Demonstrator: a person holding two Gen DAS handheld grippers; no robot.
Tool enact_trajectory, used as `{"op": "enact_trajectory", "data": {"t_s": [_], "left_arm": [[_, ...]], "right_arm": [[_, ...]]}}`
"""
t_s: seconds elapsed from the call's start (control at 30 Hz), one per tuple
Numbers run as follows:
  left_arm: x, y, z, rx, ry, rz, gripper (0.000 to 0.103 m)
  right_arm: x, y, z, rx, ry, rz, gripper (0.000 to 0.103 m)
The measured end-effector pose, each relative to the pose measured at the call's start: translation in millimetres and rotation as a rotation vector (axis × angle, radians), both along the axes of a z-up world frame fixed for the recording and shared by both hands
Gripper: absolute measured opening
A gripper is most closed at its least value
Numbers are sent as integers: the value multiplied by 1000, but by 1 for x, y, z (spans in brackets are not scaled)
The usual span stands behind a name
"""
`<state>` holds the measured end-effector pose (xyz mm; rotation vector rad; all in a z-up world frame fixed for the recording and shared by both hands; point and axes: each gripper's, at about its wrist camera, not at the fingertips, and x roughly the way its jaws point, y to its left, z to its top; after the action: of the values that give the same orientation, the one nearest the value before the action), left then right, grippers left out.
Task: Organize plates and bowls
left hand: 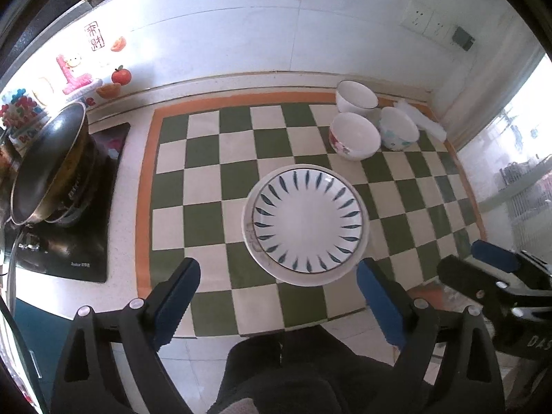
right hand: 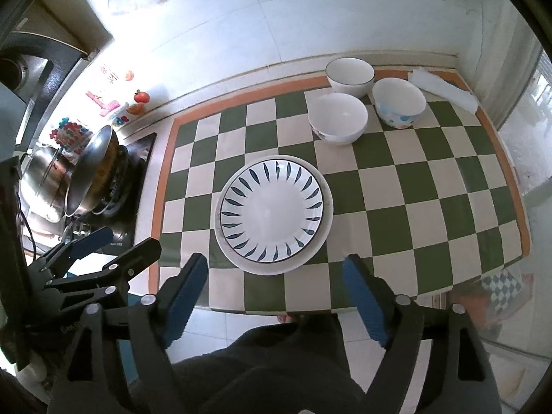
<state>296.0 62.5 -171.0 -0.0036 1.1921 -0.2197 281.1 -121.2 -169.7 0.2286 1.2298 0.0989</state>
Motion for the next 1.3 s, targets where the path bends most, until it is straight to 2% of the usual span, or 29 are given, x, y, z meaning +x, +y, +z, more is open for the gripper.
{"op": "enact_trajectory", "data": {"t_s": [0.13, 0.27, 0.43, 0.53, 0.63, 0.73, 0.8, 0.87, 0.93, 0.97, 1.0, 1.03, 1.1, 1.13, 1.17, 1.3], "left_arm": [[-2, -4, 6, 18, -20, -4, 93], [6, -12, 8, 13, -22, 15, 93], [42, -38, 6, 48, -52, 49, 93], [79, -58, -2, 34, -54, 87, 93], [123, -78, -22, 12, -14, 112, 93], [172, -100, -51, 8, 43, 131, 93], [205, -111, -78, -6, 111, 145, 93], [228, -119, -103, -6, 178, 159, 93], [248, -126, -129, -2, 238, 160, 87], [258, -131, -143, 6, 273, 155, 80], [265, -135, -153, 9, 294, 146, 67], [270, -138, -162, 7, 316, 140, 62], [279, -146, -176, 10, 348, 118, 41], [282, -149, -181, 5, 358, 106, 37], [285, -152, -186, 5, 366, 104, 28], [286, -162, -199, 3, 372, 77, 12]], "right_arm": [[-1, -1, 2, 4, -1, -1, 89], [8, -17, -2, 53, 7, -14, 90], [45, -57, -11, 98, 3, -34, 90], [79, -84, -22, 113, 9, -52, 90], [128, -118, -48, 112, 39, -84, 90], [174, -148, -84, 165, 103, -107, 90], [200, -160, -107, 193, 138, -110, 89], [226, -170, -133, 205, 182, -113, 83], [248, -177, -156, 218, 214, -110, 77], [258, -180, -168, 220, 233, -111, 73], [265, -181, -177, 228, 245, -111, 70], [272, -183, -186, 240, 259, -110, 66], [283, -184, -202, 267, 294, -111, 55], [288, -183, -210, 283, 310, -109, 47], [291, -183, -215, 290, 318, -107, 39], [299, -178, -232, 290, 350, -99, 18]]}}
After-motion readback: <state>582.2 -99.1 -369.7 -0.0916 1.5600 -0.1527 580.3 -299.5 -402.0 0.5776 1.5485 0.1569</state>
